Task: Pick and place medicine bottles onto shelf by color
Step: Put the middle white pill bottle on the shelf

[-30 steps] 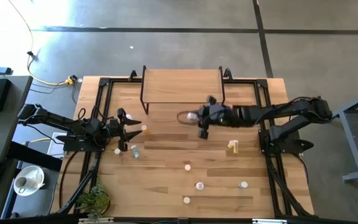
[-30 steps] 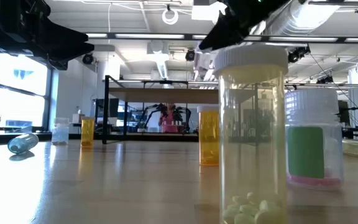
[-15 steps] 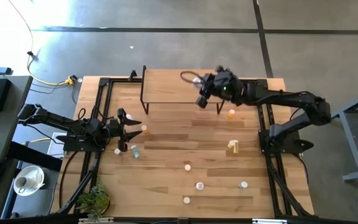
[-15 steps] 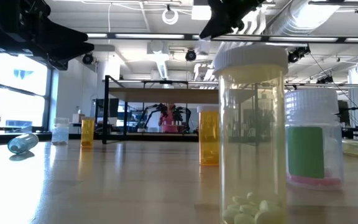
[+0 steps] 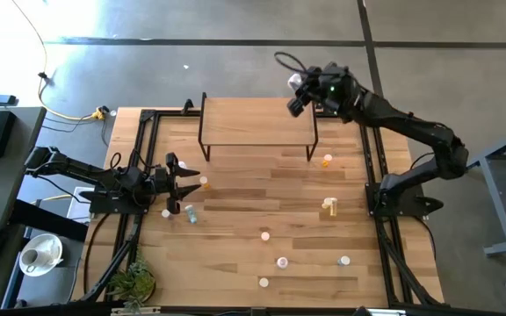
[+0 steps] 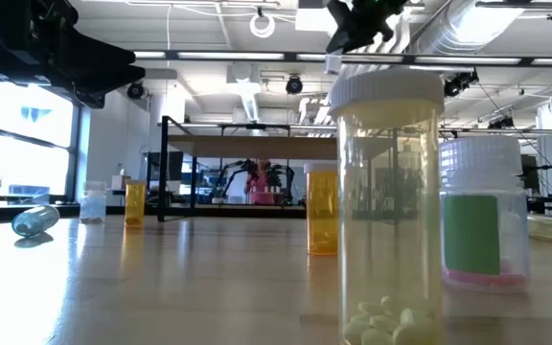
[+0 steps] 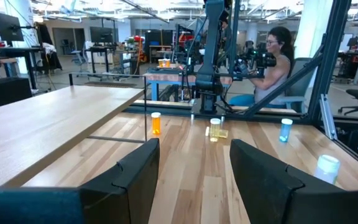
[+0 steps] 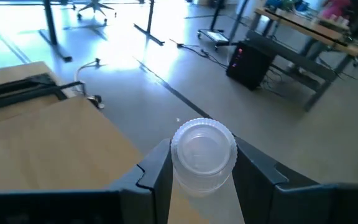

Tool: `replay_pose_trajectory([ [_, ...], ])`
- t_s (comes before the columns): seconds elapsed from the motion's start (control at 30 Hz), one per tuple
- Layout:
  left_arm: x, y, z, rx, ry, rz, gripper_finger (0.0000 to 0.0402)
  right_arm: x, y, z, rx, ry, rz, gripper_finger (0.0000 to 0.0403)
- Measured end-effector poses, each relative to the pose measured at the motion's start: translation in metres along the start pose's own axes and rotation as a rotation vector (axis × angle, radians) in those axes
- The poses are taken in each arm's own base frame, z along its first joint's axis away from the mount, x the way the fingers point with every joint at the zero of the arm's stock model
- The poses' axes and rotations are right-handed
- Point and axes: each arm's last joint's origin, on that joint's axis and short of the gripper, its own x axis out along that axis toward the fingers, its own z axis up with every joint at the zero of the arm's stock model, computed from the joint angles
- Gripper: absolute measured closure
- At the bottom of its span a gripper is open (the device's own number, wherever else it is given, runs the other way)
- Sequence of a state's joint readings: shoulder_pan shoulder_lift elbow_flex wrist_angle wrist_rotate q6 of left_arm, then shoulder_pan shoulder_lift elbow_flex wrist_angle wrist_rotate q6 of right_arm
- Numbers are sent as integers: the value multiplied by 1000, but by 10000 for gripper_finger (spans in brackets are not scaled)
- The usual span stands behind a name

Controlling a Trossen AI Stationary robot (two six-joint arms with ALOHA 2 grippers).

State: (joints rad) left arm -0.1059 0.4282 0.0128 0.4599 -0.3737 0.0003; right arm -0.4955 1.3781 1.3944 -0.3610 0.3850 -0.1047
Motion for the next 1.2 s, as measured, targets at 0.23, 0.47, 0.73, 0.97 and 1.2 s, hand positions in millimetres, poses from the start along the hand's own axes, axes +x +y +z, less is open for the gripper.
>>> replay_pose_trajectory([
  [0.23,0,0,0,-29,0,-3,216,16,-28,-19,124,146,34,283],
  [0.47,0,0,0,-42,-1,-4,216,43,-29,-41,149,297,55,283],
  [0.73,0,0,0,-42,0,-4,216,73,-17,-63,171,408,144,283],
  [0.97,0,0,0,-42,0,-4,216,84,-12,-71,199,451,171,283],
  [1.2,0,0,0,-42,-1,-4,216,82,-11,-76,194,502,178,283],
])
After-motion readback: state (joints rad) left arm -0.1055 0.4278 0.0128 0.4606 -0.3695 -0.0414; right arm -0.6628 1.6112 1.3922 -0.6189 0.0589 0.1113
